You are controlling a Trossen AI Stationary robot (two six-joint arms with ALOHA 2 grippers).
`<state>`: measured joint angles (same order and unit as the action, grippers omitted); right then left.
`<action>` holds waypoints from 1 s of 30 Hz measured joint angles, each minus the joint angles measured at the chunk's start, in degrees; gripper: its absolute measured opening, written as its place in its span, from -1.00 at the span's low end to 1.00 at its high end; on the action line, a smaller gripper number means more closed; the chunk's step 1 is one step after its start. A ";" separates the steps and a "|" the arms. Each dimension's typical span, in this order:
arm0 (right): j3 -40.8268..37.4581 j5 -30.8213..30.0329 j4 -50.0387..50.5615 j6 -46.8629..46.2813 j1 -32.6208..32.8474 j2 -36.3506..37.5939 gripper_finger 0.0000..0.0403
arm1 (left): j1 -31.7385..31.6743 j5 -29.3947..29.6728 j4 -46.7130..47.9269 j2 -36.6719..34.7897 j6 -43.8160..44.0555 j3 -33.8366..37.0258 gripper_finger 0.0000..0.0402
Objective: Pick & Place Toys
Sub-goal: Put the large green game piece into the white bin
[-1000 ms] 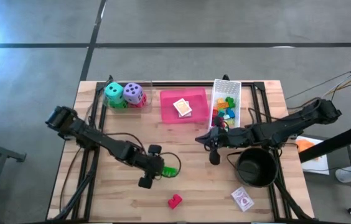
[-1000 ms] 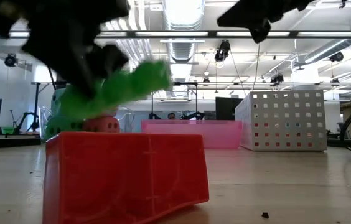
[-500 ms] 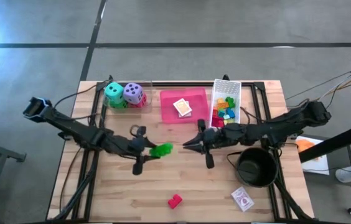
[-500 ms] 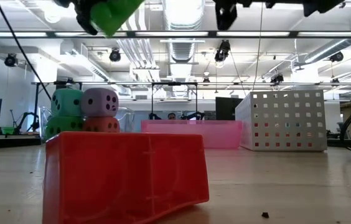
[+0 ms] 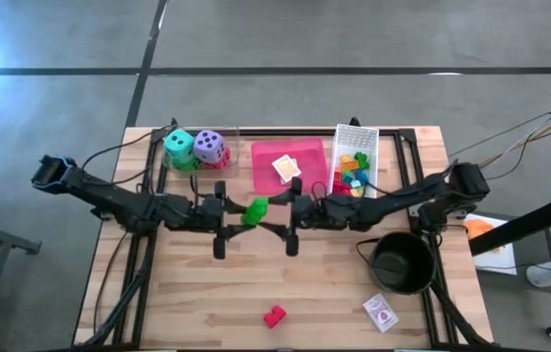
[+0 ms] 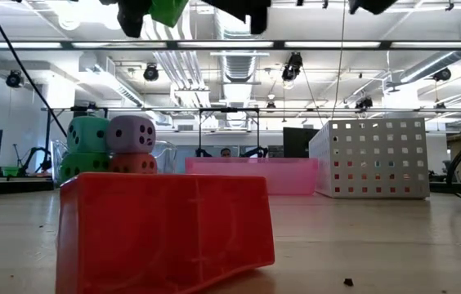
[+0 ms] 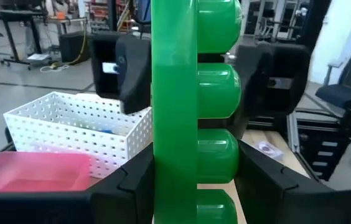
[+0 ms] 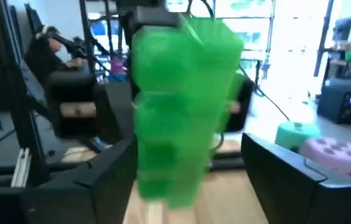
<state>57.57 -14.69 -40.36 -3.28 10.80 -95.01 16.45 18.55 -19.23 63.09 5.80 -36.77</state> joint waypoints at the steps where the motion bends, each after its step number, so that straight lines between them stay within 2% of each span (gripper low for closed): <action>1: 1.10 0.14 -0.16 0.71 0.17 -0.51 0.39 | 0.02 0.81 -0.01 -0.08 -0.02 0.02 -0.15; 7: 3.45 -0.66 -0.66 0.73 0.63 -0.61 0.51 | 0.07 0.73 -2.36 -0.04 -2.45 0.10 -0.15; 13: 5.46 2.96 -0.40 0.97 0.55 -0.78 0.51 | 0.07 0.15 -3.45 0.02 -3.06 0.11 -0.15; 21: 5.87 3.16 -0.30 1.91 0.44 -0.78 0.51 | 0.03 -3.65 -5.54 0.09 -4.55 0.11 -0.15; 30: 5.87 3.15 -0.15 1.77 0.16 -0.78 0.46 | 0.02 -3.63 -7.34 0.13 -4.09 0.11 -0.15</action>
<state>63.44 -11.55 -40.51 -1.50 10.96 -95.79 16.47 14.92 -26.58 63.22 1.72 -36.67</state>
